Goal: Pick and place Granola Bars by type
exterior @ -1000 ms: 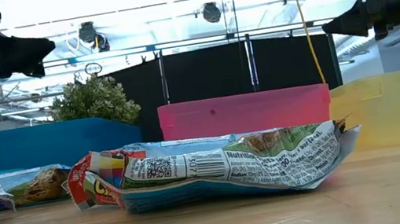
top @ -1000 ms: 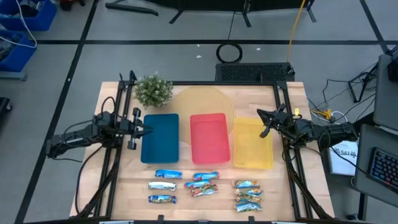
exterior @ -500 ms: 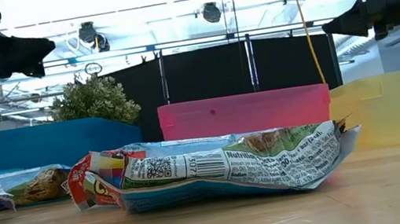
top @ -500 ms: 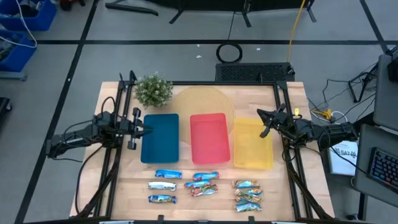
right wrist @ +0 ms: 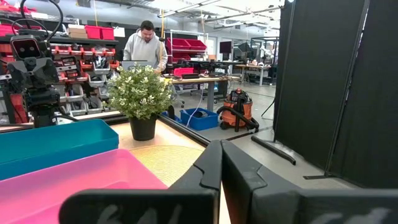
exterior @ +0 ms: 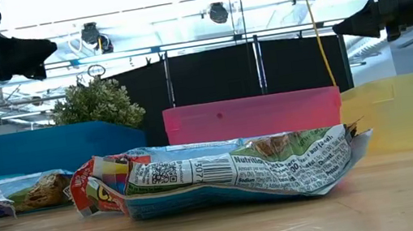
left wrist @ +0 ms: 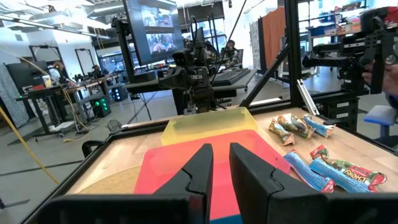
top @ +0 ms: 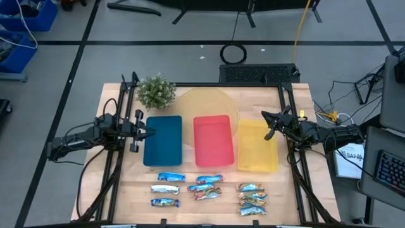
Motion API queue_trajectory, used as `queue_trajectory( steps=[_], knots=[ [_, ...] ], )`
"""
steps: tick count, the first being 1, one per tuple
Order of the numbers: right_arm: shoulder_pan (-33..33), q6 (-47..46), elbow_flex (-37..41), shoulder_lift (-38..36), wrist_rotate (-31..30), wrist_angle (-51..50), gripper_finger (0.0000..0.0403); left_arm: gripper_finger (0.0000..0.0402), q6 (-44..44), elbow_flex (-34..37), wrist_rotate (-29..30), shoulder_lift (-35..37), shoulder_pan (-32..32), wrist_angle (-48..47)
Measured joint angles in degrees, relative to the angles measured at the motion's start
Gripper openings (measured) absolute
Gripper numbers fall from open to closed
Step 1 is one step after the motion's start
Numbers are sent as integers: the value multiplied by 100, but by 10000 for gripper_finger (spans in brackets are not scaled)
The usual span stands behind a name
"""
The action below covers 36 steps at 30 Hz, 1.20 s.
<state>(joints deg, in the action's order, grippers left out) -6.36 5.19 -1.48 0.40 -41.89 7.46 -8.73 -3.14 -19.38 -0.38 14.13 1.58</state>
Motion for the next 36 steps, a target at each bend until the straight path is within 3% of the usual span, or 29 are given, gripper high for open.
queue_trajectory(
  steps=[18, 24, 36],
  knots=[
    [-1, 0, 0, 0, 0, 2, 0, 63, 7, -2, 0, 2, -1, 185],
    [1, -169, 0, 0, 0, 10, 0, 63, 699, -2, -2, 2, -2, 206],
    [-2, -612, -2, 0, 0, 99, 0, 63, 1143, -6, -2, 2, -1, 506]
  ],
)
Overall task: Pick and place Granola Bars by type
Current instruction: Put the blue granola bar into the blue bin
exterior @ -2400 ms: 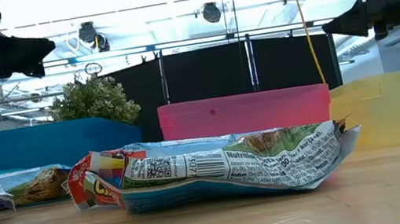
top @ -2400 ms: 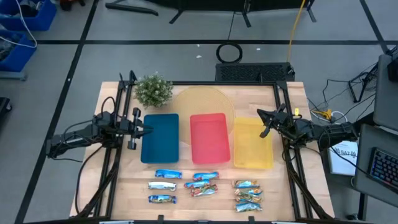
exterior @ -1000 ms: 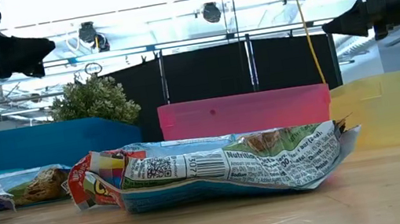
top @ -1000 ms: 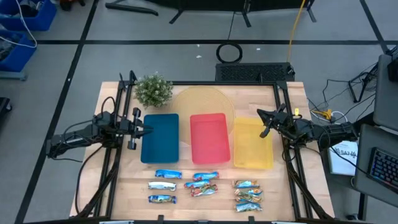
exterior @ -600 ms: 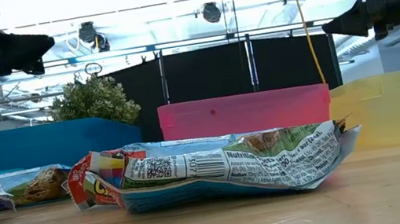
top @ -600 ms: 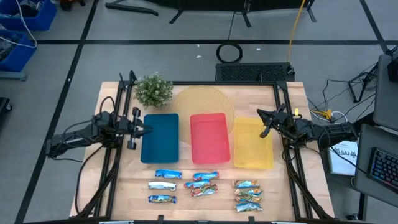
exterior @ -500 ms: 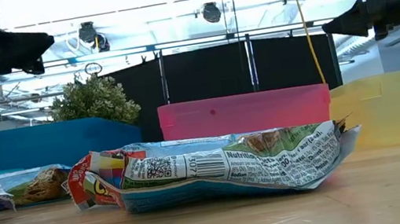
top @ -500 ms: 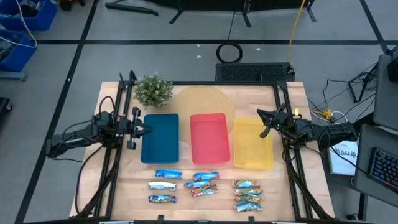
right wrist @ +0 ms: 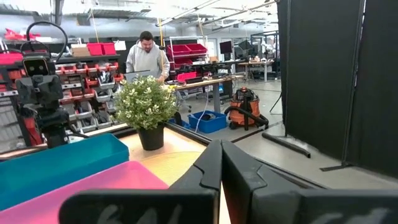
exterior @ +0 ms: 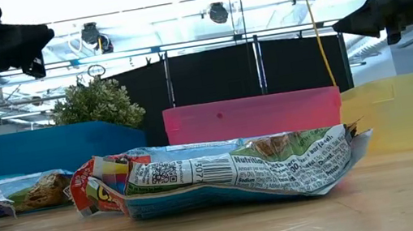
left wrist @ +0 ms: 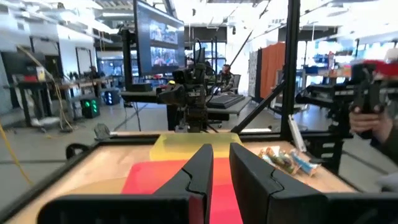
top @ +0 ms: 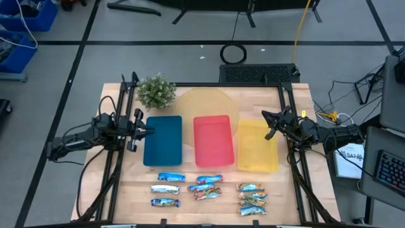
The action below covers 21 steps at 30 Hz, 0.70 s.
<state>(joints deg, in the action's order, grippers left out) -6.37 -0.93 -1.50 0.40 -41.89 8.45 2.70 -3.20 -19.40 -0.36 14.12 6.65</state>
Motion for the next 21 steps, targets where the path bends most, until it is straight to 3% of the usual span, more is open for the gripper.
queue_trajectory(
  steps=[8, 13, 17, 21],
  knots=[
    [2, 463, 2, 0, -2, 123, 0, 63, 238, -170, -27, -73, -81, 326],
    [2, 483, 2, 0, -2, 120, 0, 63, 234, -703, 332, -1006, -733, 236],
    [2, 617, 2, 0, -2, 113, 0, 63, 216, -1557, 1316, -2333, -1581, -242],
    [2, 1010, 2, 0, -2, 31, 0, 63, 853, -2772, 2813, -3945, -2447, -1979]
  ],
)
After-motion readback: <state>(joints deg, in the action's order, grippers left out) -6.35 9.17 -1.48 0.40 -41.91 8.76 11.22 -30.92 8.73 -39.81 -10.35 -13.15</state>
